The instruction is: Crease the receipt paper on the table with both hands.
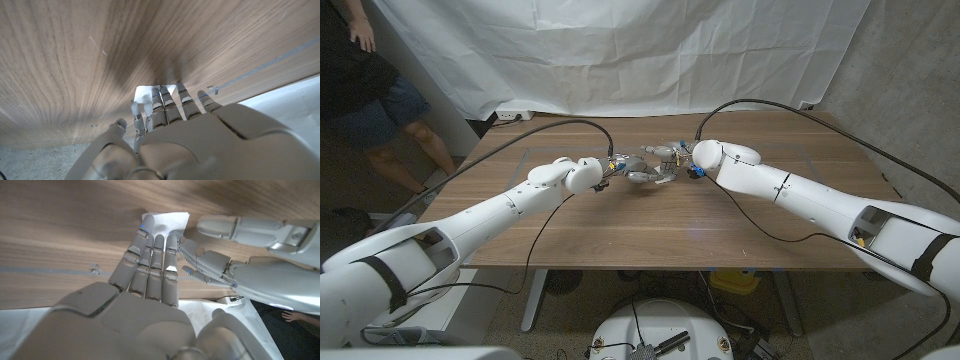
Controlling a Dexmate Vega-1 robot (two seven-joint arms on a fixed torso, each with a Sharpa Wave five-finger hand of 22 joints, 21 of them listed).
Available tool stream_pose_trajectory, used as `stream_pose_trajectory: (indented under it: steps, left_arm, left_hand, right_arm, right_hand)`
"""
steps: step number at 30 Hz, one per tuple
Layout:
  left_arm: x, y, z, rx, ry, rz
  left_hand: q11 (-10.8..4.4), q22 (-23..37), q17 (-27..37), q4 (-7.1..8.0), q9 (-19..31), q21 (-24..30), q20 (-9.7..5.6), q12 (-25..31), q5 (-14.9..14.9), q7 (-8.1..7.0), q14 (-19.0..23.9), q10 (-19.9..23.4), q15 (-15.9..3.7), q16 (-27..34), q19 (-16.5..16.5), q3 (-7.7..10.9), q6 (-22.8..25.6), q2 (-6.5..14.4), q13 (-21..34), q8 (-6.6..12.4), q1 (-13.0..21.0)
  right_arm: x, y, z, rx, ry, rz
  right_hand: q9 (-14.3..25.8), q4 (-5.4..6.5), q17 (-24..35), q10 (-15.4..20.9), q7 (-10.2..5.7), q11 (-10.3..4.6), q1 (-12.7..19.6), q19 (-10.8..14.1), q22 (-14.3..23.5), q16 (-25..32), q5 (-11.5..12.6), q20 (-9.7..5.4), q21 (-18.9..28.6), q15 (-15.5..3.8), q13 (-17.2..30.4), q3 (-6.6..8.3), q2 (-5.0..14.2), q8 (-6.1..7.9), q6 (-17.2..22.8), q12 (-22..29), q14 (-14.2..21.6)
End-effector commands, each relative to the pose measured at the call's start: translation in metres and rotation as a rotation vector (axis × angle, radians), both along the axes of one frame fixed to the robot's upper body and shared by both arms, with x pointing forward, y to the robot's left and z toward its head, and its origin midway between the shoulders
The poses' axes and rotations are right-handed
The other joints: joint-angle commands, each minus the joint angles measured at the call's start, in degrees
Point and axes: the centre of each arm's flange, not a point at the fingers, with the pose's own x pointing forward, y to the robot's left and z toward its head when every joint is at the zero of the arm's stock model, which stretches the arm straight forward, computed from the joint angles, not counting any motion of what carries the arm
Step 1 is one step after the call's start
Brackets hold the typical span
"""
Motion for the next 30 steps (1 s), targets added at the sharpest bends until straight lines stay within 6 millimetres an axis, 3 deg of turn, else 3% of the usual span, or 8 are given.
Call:
stream_pose_trajectory:
  steps: [1, 7, 16, 30]
  left_arm:
    - [-0.002, 0.000, 0.000, 0.002, -0.005, -0.005]
    - [-0.003, 0.000, 0.000, 0.000, -0.007, -0.005]
    - [-0.003, 0.000, 0.002, 0.001, -0.007, 0.000]
    - [0.000, -0.003, 0.004, 0.002, -0.009, -0.003]
  left_hand:
    - [0.03, 0.20, -0.04, 0.11, 0.15, 0.19, -0.23, 0.34, 0.38, -0.17, 0.37, 0.47, -4.31, -0.25, -0.16, -0.22, -0.17, 4.46, 0.17, 0.25, -0.26]
    - [0.02, 0.20, -0.04, 0.11, 0.15, 0.19, -0.26, 0.36, 0.39, -0.13, 0.35, 0.50, -4.38, -0.26, -0.19, -0.26, -0.19, 4.49, 0.17, 0.26, -0.25]
    - [-0.04, 0.20, -0.05, 0.11, 0.15, 0.22, -0.31, 0.35, 0.42, -0.20, 0.41, 0.46, -4.33, -0.25, -0.18, -0.34, -0.30, 4.52, 0.17, 0.25, -0.24]
    - [0.03, 0.21, -0.05, 0.10, 0.15, 0.25, -0.25, 0.36, 0.44, -0.14, 0.44, 0.45, -4.38, -0.26, -0.19, -0.43, -0.34, 4.55, 0.17, 0.28, -0.22]
  right_arm:
    - [-0.020, -0.004, 0.017, 0.020, -0.117, -0.004]
    - [-0.020, -0.006, 0.014, 0.016, -0.102, -0.014]
    - [-0.019, -0.010, 0.007, 0.002, -0.053, -0.042]
    - [-0.007, -0.004, -0.005, 0.005, 0.031, -0.004]
  right_hand:
    - [-0.04, -0.03, 0.19, 0.44, -0.22, -0.04, 0.29, 0.47, 0.19, -0.02, 0.29, -0.05, 0.09, -0.34, 0.08, -0.28, -0.03, -0.08, 0.31, 0.11, 0.41]
    - [-0.03, -0.05, 0.16, 0.49, -0.33, -0.09, 0.40, 0.96, 0.18, 0.15, 0.39, -0.04, 0.26, -0.20, 0.09, -0.40, 0.14, 0.03, 0.82, 0.00, 1.15]
    - [0.00, -0.20, 0.00, 5.84, -0.47, -0.18, 0.61, 5.50, 0.17, 1.35, 0.81, -0.55, 1.89, -0.75, 0.11, -1.82, 0.20, 0.98, 5.14, 1.04, 6.59]
    - [-0.01, -0.23, -0.10, 6.09, -0.29, -0.41, 0.60, 6.22, 0.12, 1.21, 0.93, -0.60, 2.07, -0.62, 0.10, -2.43, 0.00, 0.71, 5.29, 0.70, 7.22]
